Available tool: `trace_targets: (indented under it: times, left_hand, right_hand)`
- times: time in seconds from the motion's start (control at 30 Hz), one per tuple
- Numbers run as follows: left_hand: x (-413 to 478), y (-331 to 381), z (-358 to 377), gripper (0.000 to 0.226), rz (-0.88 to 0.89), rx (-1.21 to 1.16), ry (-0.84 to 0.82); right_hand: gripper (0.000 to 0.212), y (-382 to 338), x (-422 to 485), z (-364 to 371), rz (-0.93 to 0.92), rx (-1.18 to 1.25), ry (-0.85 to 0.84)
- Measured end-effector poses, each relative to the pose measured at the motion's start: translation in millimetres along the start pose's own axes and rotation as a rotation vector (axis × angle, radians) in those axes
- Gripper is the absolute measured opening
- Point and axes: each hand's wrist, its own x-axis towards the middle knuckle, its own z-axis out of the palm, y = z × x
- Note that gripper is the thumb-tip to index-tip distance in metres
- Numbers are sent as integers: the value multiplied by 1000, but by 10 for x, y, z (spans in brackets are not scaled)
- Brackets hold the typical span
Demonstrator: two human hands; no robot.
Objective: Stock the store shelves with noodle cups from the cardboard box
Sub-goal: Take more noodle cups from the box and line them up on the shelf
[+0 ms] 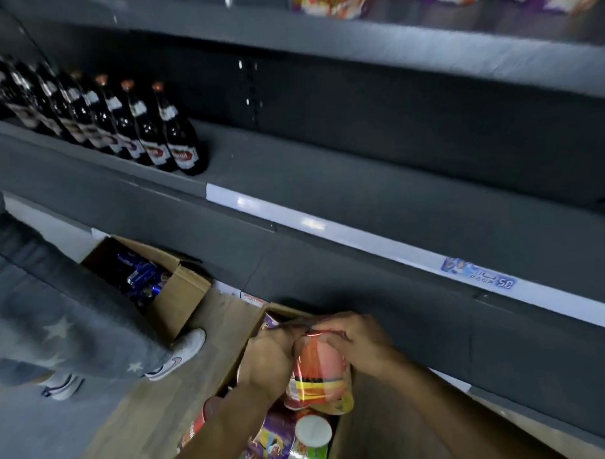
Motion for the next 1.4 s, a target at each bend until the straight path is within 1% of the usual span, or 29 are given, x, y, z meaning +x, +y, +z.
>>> trace_targets:
  times: [0.07,0.13,0.27,0.37,0.57,0.7,0.77,0.87,0.93,1.07,1.23,1.4]
  left_hand:
    - [35,188,-158,48,59,43,-7]
    - [52,397,-300,47,118,72,-16]
    - [106,802,-573,31,194,121,61]
    - [130,1143,-815,29,282,54,120]
    - [191,1723,-1298,28,453,-91,108]
    - [203,2045,-1536,26,554,-98,122]
    - [181,2274,-1663,29,615,-110,159]
    - [198,2507,-1801,42,684,-88,202]
    - [218,2726,-1909,45,716,-87,234]
    - [243,3162,-2113,31,737,-58,291]
    - [275,3669,-2286,30,767,-86,351]
    - [372,4153,-2424,28,785,-73,491]
  right_hand:
    - [28,-80,-113,-231,-6,6,25]
    - [27,-136,-213,-436,13,8,64]
    - [25,-275,-443,-870,49,40,178]
    - [23,-379,-609,-1203,60,49,285]
    - [21,-618,-1002,-1816,43,57,417]
    - [17,-739,-1221,-2137,39,74,502]
    - [14,-792,-1393,-2333,30,65,555]
    - [13,-859,-1530,-2564,0,28,600]
    - [14,-886,-1655,-2752,-5,2,653]
    - [15,-938,-1879,-3130,-5,14,724]
    - [16,-952,-2100,-3594,-37,33,792]
    - [16,-885,-2243,-4053,-87,-2,881]
